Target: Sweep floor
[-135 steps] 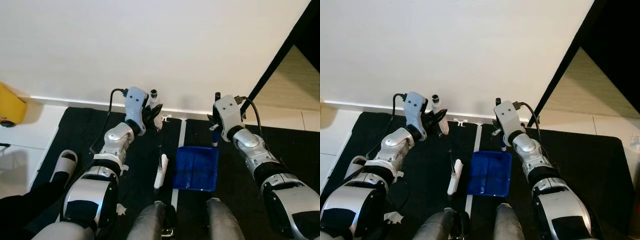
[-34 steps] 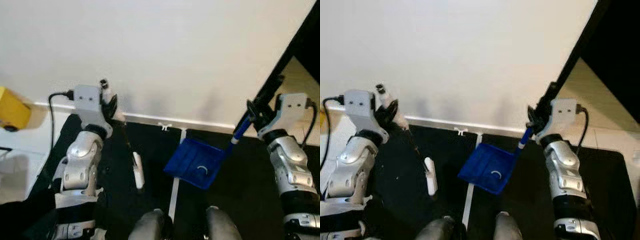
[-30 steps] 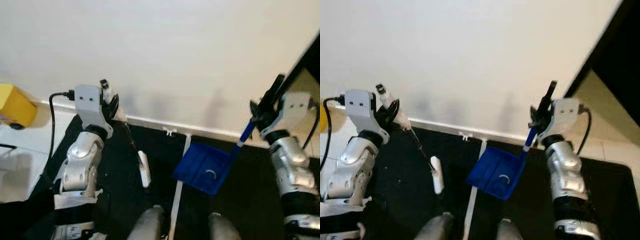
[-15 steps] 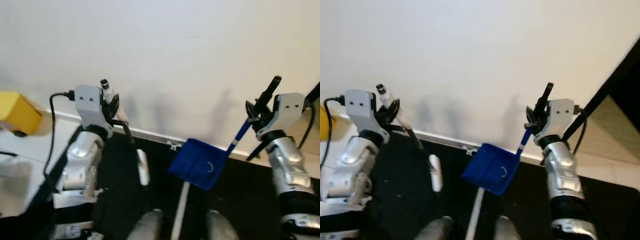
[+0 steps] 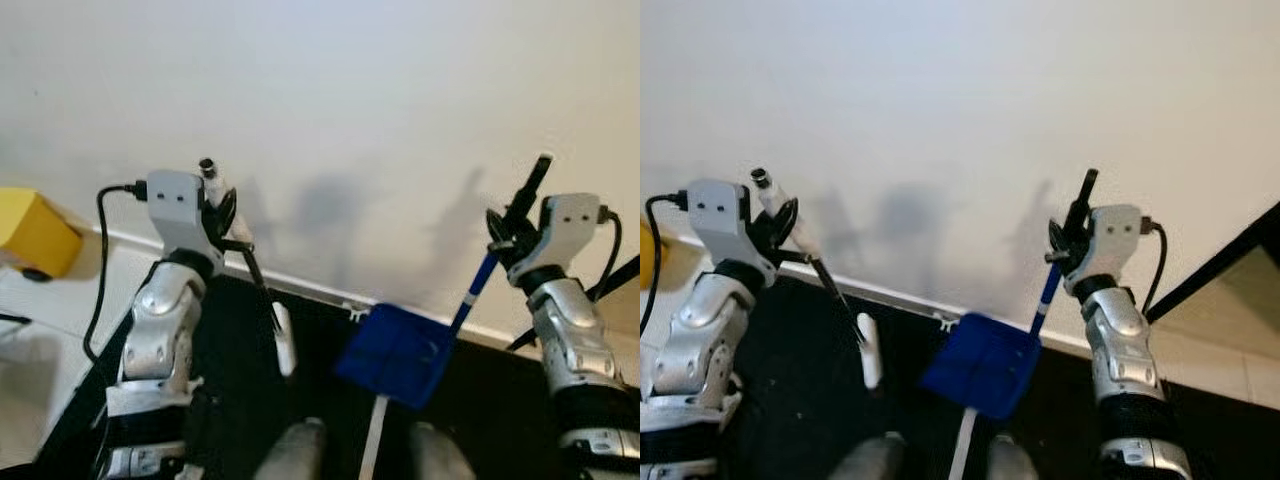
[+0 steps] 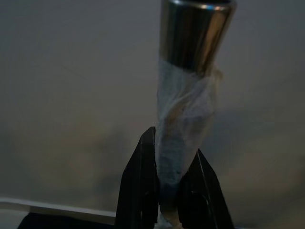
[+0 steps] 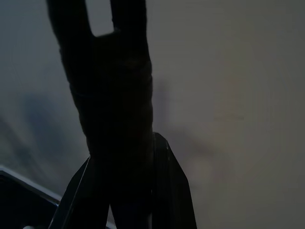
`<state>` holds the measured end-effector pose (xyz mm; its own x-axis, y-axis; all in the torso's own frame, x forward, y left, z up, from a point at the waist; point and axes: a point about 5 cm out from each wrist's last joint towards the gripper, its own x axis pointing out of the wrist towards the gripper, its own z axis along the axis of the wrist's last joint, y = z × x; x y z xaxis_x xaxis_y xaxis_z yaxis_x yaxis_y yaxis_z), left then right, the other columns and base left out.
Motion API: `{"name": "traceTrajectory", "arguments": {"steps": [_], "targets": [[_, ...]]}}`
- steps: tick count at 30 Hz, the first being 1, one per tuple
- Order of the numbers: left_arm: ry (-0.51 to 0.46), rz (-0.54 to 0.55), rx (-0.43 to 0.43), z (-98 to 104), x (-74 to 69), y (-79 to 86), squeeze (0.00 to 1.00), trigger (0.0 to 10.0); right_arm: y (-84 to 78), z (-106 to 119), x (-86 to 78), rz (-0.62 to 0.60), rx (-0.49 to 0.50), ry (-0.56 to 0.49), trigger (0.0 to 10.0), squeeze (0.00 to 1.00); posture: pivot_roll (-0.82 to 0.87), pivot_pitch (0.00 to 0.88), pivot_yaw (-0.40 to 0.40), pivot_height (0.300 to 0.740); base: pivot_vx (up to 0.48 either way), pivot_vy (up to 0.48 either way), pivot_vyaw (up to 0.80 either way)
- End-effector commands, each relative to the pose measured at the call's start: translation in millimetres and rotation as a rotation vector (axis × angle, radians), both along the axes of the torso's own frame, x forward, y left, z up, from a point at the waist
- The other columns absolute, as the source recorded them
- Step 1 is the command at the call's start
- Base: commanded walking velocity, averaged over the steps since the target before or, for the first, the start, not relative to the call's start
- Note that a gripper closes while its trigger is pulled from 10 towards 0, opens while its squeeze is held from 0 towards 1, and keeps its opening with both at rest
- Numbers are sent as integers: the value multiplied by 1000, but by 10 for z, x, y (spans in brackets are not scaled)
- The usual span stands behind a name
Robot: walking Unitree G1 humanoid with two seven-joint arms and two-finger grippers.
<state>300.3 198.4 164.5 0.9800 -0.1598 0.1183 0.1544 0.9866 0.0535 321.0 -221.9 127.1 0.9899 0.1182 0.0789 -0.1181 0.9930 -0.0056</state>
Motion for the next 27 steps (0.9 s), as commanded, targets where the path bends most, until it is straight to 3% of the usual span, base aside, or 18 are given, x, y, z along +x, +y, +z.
{"name": "traceTrajectory", "arguments": {"steps": [1,11,24,27], "targets": [[-24,6,22,37,-17,35,0,10000,-37,29,-12,-13,11,-23,10000,0,19,134,84,740,446,0,0],[-24,-1,18,44,-15,30,0,10000,-56,-2,-21,-25,29,-8,10000,0,21,139,87,740,438,0,-84],[-19,-47,6,37,-31,-28,0,10000,-65,-29,-27,-31,30,4,10000,0,23,140,89,740,0,0,-623],[-17,-49,5,34,-31,-31,0,10000,-65,-30,-30,-27,18,5,10000,0,23,141,90,740,0,0,0]]}}
